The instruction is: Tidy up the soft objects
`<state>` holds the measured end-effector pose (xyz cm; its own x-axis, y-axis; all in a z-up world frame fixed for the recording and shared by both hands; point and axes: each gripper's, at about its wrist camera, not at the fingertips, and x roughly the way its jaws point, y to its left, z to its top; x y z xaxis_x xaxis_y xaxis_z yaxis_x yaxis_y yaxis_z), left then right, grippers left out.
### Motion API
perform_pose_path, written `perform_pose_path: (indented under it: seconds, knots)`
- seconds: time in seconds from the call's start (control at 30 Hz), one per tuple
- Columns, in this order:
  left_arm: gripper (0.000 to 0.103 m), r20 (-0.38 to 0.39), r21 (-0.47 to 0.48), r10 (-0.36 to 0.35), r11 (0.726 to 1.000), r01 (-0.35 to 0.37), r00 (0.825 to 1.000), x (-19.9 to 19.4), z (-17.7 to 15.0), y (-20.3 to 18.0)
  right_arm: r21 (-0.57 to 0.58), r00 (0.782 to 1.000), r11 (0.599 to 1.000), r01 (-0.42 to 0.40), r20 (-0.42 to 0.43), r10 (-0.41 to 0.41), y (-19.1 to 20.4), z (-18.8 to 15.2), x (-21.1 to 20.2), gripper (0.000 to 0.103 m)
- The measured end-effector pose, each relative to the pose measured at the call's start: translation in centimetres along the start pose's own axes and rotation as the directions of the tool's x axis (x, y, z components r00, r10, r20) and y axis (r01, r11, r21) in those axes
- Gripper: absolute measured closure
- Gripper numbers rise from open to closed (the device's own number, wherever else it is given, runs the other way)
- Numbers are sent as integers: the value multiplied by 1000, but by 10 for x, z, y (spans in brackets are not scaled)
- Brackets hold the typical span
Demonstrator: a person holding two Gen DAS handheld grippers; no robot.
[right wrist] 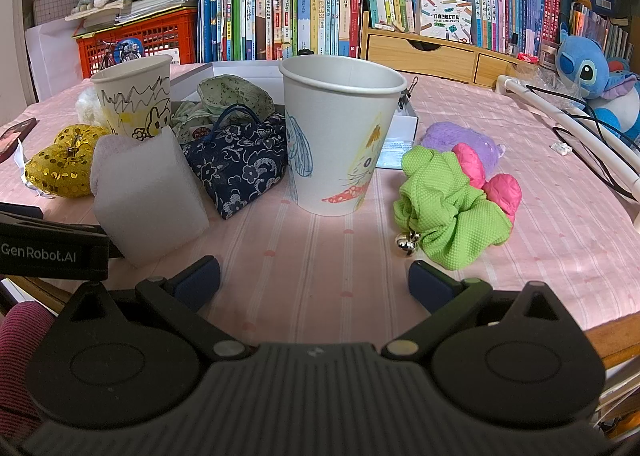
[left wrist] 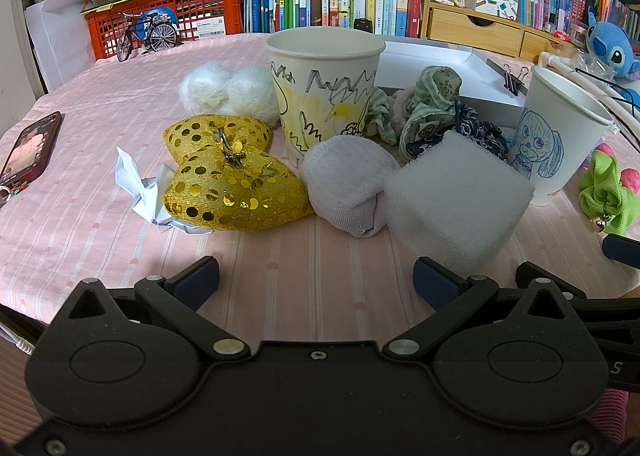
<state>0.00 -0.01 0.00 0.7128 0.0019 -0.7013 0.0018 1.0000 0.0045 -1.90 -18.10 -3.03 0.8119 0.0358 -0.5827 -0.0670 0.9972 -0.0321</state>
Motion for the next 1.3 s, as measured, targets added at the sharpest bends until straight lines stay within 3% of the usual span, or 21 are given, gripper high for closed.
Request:
perform_pose_path:
  seconds: [1.3]
  knots:
    - [0, 14, 8, -6, 1000, 6, 1000, -1, -2, 3, 7, 1000, 1000, 2, 31, -2, -1, -6, -1, 0]
